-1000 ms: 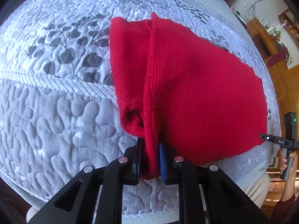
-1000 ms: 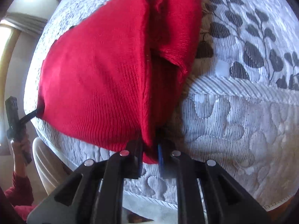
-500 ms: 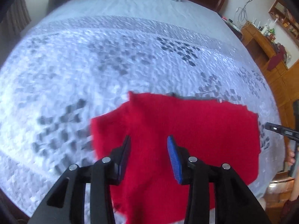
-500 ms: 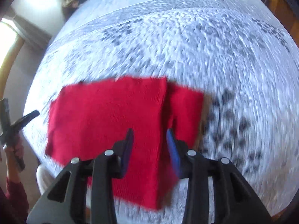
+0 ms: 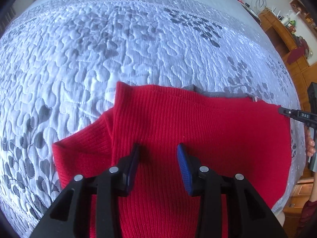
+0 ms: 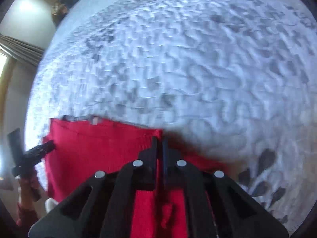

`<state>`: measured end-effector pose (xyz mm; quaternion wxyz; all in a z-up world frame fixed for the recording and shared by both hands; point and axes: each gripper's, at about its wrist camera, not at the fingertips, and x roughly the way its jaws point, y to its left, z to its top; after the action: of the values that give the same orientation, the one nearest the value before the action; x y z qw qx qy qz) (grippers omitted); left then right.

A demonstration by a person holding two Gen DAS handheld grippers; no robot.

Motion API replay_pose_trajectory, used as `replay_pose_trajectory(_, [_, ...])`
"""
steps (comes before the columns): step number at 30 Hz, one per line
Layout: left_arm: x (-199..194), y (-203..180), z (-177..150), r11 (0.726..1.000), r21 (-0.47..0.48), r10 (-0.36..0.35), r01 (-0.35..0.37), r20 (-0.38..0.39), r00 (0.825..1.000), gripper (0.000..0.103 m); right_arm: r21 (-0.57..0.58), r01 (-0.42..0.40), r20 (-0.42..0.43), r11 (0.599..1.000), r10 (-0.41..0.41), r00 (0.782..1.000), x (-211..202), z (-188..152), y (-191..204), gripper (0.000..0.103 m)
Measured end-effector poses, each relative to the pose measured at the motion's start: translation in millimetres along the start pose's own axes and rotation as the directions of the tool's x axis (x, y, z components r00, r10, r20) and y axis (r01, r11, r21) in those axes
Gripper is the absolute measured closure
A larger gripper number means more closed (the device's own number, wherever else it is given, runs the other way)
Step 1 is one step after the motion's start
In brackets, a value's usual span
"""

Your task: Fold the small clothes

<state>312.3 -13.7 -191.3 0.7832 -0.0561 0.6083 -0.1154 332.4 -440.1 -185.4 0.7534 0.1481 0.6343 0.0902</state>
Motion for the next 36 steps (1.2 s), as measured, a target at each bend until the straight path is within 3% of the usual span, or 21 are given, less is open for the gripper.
replay_pose_trajectory(2, [1.9, -2.3, -1.3, 1.0, 0.018, 0.015, -0.015, 0.006, 1.0, 0.063, 0.08, -0.068, -0.009, 0.994, 0.069, 0.998, 7.3, -1.7, -17.5, 0.1])
replay_pose_trajectory(5, [0.2, -4.9, -0.1, 0.999, 0.014, 0.028, -0.029, 0.009, 1.0, 0.063, 0.068, -0.091, 0.017, 0.994, 0.09, 0.996, 2.2, -7.6, -16.3, 0.098])
replay_pose_trajectory(8, [-12.3, -9.7, -2.6, 0.998, -0.007, 0.054, -0.054, 0.017, 0.998, 0.064, 0.039, -0.054, 0.043, 0.998, 0.052, 0.998, -23.2, -23.1, -8.0, 0.078])
replay_pose_trajectory(11, [-35.5, -23.5, -14.8, 0.997, 0.007, 0.071, -0.071, 0.041, 0.997, 0.059, 0.018, -0.031, 0.069, 0.999, 0.029, 0.997, -56.0, -53.2, -1.4, 0.047])
replay_pose_trajectory(12, [-42.7, -28.0, -20.4, 0.998, 0.011, 0.069, -0.069, 0.049, 0.996, 0.055, 0.019, -0.018, 0.073, 1.0, 0.017, 0.997, -64.8, -65.9, -1.6, 0.033])
replay_pose_trajectory(13, [-48.8, -32.1, -26.4, 0.998, 0.013, 0.065, -0.066, 0.055, 0.996, 0.054, 0.016, -0.014, 0.074, 1.0, 0.013, 0.997, -69.0, -76.2, -1.3, 0.029])
replay_pose_trajectory(19, [-57.5, -55.5, -65.4, 1.0, 0.021, 0.022, -0.023, 0.039, 0.999, 0.054, 0.016, -0.022, -0.023, 1.0, 0.022, 0.999, -63.1, -142.4, -11.4, 0.029])
replay_pose_trajectory(25, [-38.0, -50.6, -79.3, 0.998, 0.018, 0.064, -0.064, 0.005, 0.998, 0.054, 0.082, -0.122, -0.052, 0.989, 0.126, 0.991, -45.6, -154.3, -20.7, 0.029])
replay_pose_trajectory(27, [-32.0, -41.8, -81.9, 0.999, 0.001, 0.044, -0.044, -0.008, 0.999, 0.054, 0.096, -0.136, -0.067, 0.986, 0.143, 0.987, -37.0, -153.8, -21.9, 0.03])
replay_pose_trajectory(30, [-30.8, -34.5, -82.8, 1.0, -0.007, 0.008, -0.008, -0.012, 1.0, 0.054, 0.113, -0.122, -0.058, 0.986, 0.129, 0.99, -30.3, -155.6, -24.5, 0.042])
replay_pose_trajectory(34, [-27.9, -30.9, -81.6, 1.0, -0.007, -0.011, 0.01, -0.036, 0.999, 0.054, 0.129, -0.193, -0.055, 0.973, 0.201, 0.978, -26.8, -154.5, -18.9, 0.077])
replay_pose_trajectory(36, [-26.2, -29.3, -80.8, 1.0, -0.011, -0.021, 0.021, -0.045, 0.999, 0.054, 0.126, -0.21, -0.058, 0.97, 0.219, 0.974, -25.8, -152.9, -14.0, 0.088])
